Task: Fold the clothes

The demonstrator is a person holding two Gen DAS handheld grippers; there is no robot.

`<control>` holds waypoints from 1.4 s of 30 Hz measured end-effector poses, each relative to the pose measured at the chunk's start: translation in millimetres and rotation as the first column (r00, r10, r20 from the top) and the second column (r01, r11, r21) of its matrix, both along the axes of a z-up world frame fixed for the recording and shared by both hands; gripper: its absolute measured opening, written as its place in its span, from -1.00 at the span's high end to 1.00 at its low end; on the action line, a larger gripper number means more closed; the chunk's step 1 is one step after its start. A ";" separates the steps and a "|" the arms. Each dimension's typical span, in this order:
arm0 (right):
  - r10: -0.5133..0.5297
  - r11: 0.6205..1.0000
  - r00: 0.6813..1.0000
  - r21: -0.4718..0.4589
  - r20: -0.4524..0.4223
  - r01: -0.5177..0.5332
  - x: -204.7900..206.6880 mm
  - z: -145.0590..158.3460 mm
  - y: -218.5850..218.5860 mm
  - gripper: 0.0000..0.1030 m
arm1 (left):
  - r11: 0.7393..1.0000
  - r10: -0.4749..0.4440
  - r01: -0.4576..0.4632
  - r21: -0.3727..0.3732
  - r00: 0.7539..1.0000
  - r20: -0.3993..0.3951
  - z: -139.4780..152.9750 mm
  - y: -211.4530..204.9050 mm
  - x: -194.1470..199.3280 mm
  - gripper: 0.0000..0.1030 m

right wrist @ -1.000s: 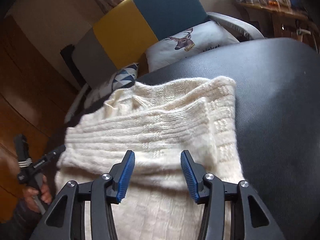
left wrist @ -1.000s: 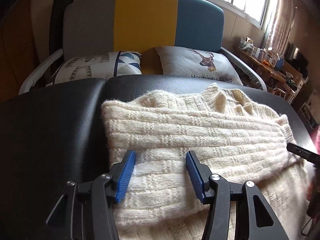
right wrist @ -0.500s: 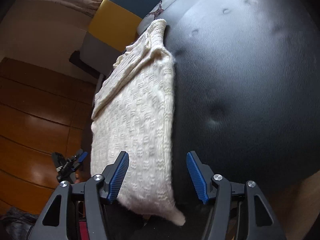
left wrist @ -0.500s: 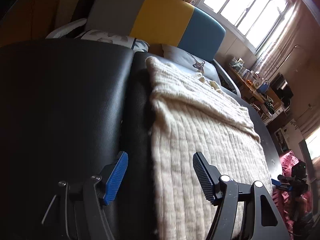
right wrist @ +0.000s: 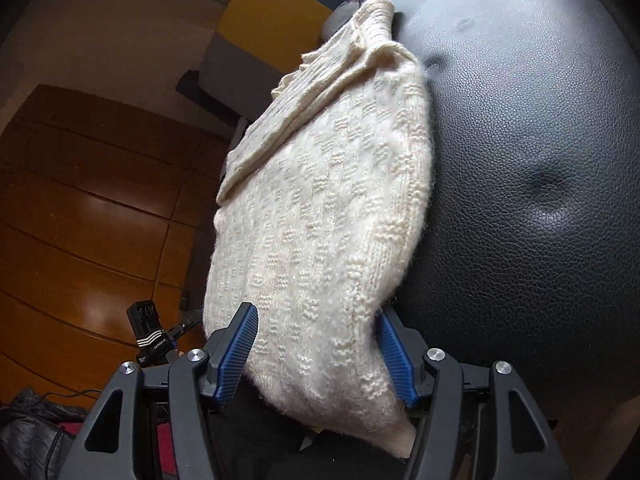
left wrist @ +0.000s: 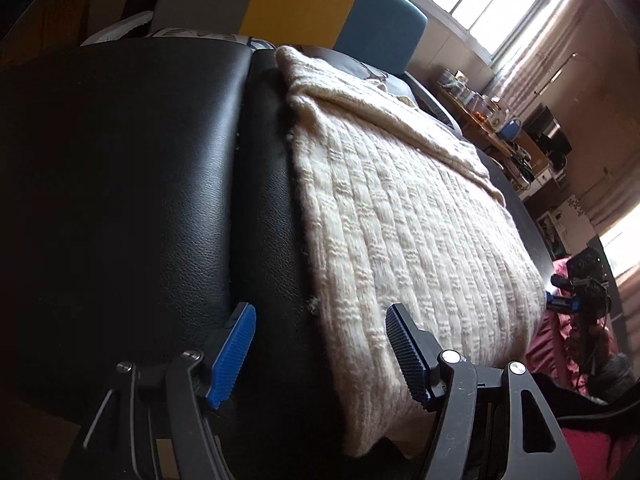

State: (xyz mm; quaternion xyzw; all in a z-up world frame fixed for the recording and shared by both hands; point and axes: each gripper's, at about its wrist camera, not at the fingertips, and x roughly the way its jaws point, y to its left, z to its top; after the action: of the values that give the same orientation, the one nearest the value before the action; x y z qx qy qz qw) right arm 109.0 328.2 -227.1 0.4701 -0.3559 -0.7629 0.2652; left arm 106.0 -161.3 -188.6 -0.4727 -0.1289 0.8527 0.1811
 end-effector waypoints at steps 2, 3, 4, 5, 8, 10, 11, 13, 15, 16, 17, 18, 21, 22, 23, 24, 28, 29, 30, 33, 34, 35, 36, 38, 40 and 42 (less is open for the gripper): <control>0.003 0.999 0.999 0.040 -0.044 -0.002 6.0 2.2 -4.8 -0.20 | 1.000 -0.021 0.021 -0.013 1.000 -0.018 1.5 6.4 2.3 -0.39; 0.011 0.998 0.998 0.069 -0.067 -0.006 9.1 3.9 -8.1 -0.20 | 1.000 -0.027 0.026 -0.013 0.999 -0.028 2.4 9.0 2.5 -0.39; 0.018 0.995 0.996 0.098 -0.089 -0.010 12.1 5.5 -11.3 -0.20 | 1.000 -0.026 0.026 -0.013 0.999 -0.032 2.4 10.4 3.0 -0.39; 0.027 0.992 0.994 0.123 -0.107 -0.014 13.4 6.3 -13.9 -0.20 | 1.000 -0.021 0.021 -0.006 0.999 -0.030 2.3 11.1 2.0 -0.39; 0.023 0.993 0.991 0.116 -0.132 -0.007 14.3 4.4 -12.0 -0.20 | 0.999 -0.003 0.004 0.044 1.000 -0.019 2.7 11.0 1.0 -0.38; 0.024 0.996 0.991 0.088 -0.128 -0.012 12.9 2.5 -7.8 -0.20 | 0.998 -0.009 0.009 0.061 1.000 -0.007 4.2 13.3 0.7 -0.37; 0.024 0.997 0.992 0.075 -0.125 -0.015 12.1 1.6 -5.7 -0.20 | 0.997 -0.017 0.017 0.069 1.000 0.000 5.3 15.3 0.7 -0.36; 0.029 0.998 0.994 0.059 -0.104 -0.023 11.1 0.9 -3.0 -0.20 | 0.997 -0.048 0.047 0.060 0.999 0.007 8.7 25.9 1.3 -0.35; 0.029 0.998 0.995 0.052 -0.100 -0.024 12.1 0.2 -1.9 -0.17 | 0.997 -0.073 0.073 -0.018 0.997 -0.014 9.0 39.9 2.8 -0.39; 0.029 0.999 0.995 0.048 -0.099 -0.024 12.6 -0.1 -1.3 -0.14 | 0.995 -0.085 0.083 -0.061 0.996 -0.028 8.5 46.6 3.3 -0.39; 0.029 0.999 0.995 0.044 -0.097 -0.025 13.1 -0.5 -0.8 -0.12 | 0.993 -0.087 0.084 -0.089 0.995 -0.038 7.6 51.0 4.0 -0.39; 0.029 0.999 0.995 0.041 -0.095 -0.025 13.6 -0.8 -0.2 -0.11 | 0.992 -0.085 0.081 -0.093 0.995 -0.044 7.3 53.2 4.3 -0.37; 0.029 0.999 0.996 0.030 -0.089 -0.026 15.1 -1.9 1.5 -0.15 | 0.987 -0.087 0.081 -0.141 0.996 -0.035 5.4 59.6 -0.1 0.73; 0.029 0.999 0.996 0.026 -0.088 -0.027 15.5 -2.2 2.0 -0.15 | 0.989 -0.084 0.081 -0.121 0.996 -0.022 5.3 58.6 -4.2 0.73; 0.029 0.999 0.996 0.023 -0.086 -0.027 16.0 -2.5 2.5 -0.17 | 0.992 -0.077 0.076 -0.097 0.997 -0.006 4.8 55.5 -7.3 0.73; 0.026 0.999 0.996 0.035 -0.080 -0.023 16.2 -2.3 1.5 -0.20 | 0.994 -0.074 0.074 -0.086 0.997 0.005 3.4 56.5 -9.0 0.73; 0.015 0.996 0.998 0.083 -0.060 -0.010 17.1 -1.2 -2.4 -0.31 | 0.994 -0.072 0.071 -0.087 0.997 -0.009 2.9 55.6 -7.0 0.71; 0.012 0.995 0.998 0.095 -0.055 -0.007 17.3 -1.0 -3.4 -0.31 | 0.995 -0.071 0.070 -0.078 0.997 -0.017 2.3 54.3 -5.9 0.69; 0.009 0.994 0.999 0.107 -0.050 -0.004 17.5 -0.7 -4.4 -0.31 | 0.997 -0.059 0.059 -0.047 0.998 -0.018 1.3 51.2 -5.5 0.66; 0.000 0.990 0.999 0.143 -0.035 0.005 18.2 0.0 -7.3 -0.26 | 0.999 -0.024 0.025 0.040 1.000 -0.016 -0.9 43.3 -3.3 0.54; -0.003 0.988 1.000 0.155 -0.030 0.008 18.4 0.3 -8.3 -0.07 | 0.999 -0.018 0.018 0.046 1.000 -0.016 -0.6 43.4 -2.5 0.52; -0.007 0.986 1.000 0.167 -0.025 0.011 18.6 0.6 -9.3 0.50 | 0.999 -0.012 0.012 0.051 1.000 -0.016 -0.3 43.4 -1.8 0.52; -0.010 0.984 1.000 0.179 -0.021 0.014 18.8 0.8 -10.3 0.81 | 0.999 -0.009 0.009 0.045 1.000 -0.009 0.6 45.2 -2.7 0.52; -0.017 0.979 1.000 0.203 -0.011 0.019 19.3 1.3 -12.2 0.80 | 1.000 -0.001 0.000 0.028 1.000 0.001 2.2 48.5 -4.1 0.52; -0.020 0.975 1.000 0.222 -0.008 0.022 20.1 2.2 -15.3 0.80 | 1.000 0.004 -0.004 0.001 1.000 0.001 2.7 52.1 -5.2 0.75; -0.020 0.972 1.000 0.235 -0.011 0.022 21.3 3.4 -19.1 0.80 | 1.000 -0.002 0.002 -0.014 1.000 -0.007 2.8 54.8 -4.6 0.76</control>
State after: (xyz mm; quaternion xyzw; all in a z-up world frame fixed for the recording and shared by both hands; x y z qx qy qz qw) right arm 130.2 309.0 -223.8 0.4909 -0.2670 -0.8045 0.2011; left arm 101.4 -106.5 -185.8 -0.4713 -0.1218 0.8550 0.1791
